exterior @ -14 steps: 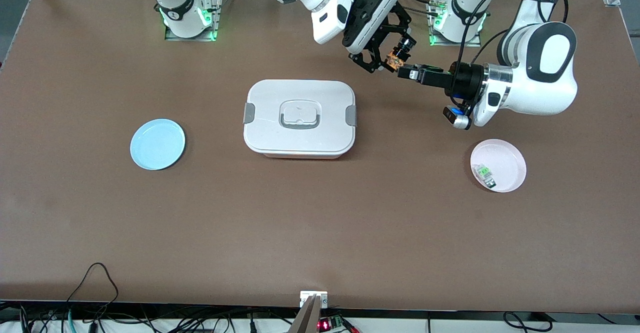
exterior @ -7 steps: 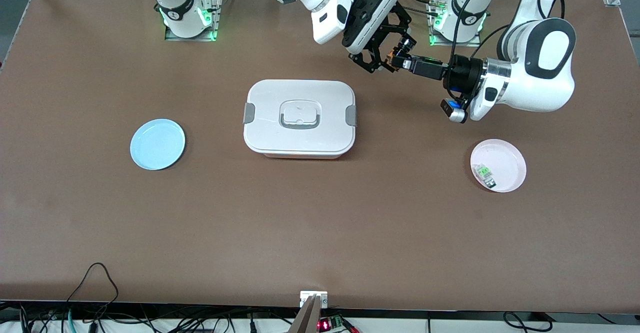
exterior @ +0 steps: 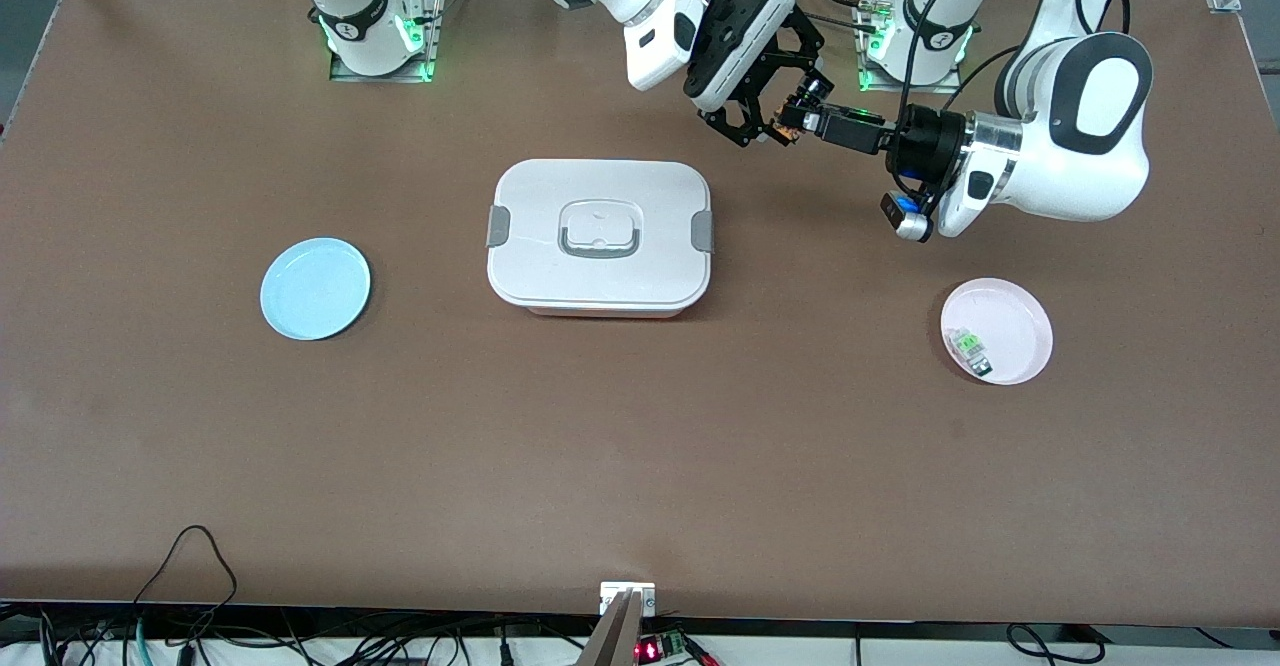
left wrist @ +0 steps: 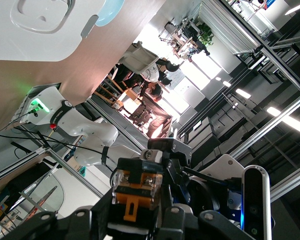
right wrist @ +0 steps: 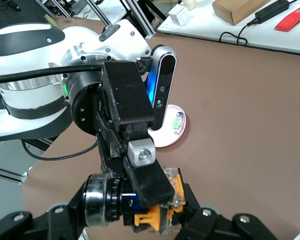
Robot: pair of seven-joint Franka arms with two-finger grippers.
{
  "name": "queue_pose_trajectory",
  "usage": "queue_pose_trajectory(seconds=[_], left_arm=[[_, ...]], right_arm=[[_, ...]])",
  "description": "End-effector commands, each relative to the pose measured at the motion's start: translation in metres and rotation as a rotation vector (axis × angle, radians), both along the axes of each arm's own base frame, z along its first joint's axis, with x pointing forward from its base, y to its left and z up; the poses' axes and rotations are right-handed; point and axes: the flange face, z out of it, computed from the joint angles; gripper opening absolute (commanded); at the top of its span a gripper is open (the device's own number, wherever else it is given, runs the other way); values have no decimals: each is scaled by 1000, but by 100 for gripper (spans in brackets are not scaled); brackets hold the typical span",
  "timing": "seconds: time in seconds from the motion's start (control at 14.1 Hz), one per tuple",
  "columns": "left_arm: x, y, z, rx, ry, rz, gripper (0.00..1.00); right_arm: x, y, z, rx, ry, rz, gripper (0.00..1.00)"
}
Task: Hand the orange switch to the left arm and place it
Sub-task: 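Close the left gripper on the orange switch beside the right gripper, then open the right gripper and pull it away from the switch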
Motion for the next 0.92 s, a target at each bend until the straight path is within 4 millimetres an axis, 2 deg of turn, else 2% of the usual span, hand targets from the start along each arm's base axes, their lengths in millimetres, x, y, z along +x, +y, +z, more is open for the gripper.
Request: queue_pose_trajectory(seconds=[0.0,0.28,0.36,0.43,0.5,0.85], left_arm=[[-7,6,5,24,1,-8,0],[-3,16,7,60,-24,-10,0],[1,20,13,63,-36,-3,0],[4,29,14,64,-36,14,0],[7,37,14,65,-35,31,0],[15,61,17,120,-47,50,0]], right_arm=[[1,2,3,6,-18,4,2],[1,2,3,6,-18,4,2],[1,2,3,5,-21,6,3],[1,2,4,6,-18,4,42],[1,2,4,5,-14,1,98],[1,3,3,7,-1,-8,100]])
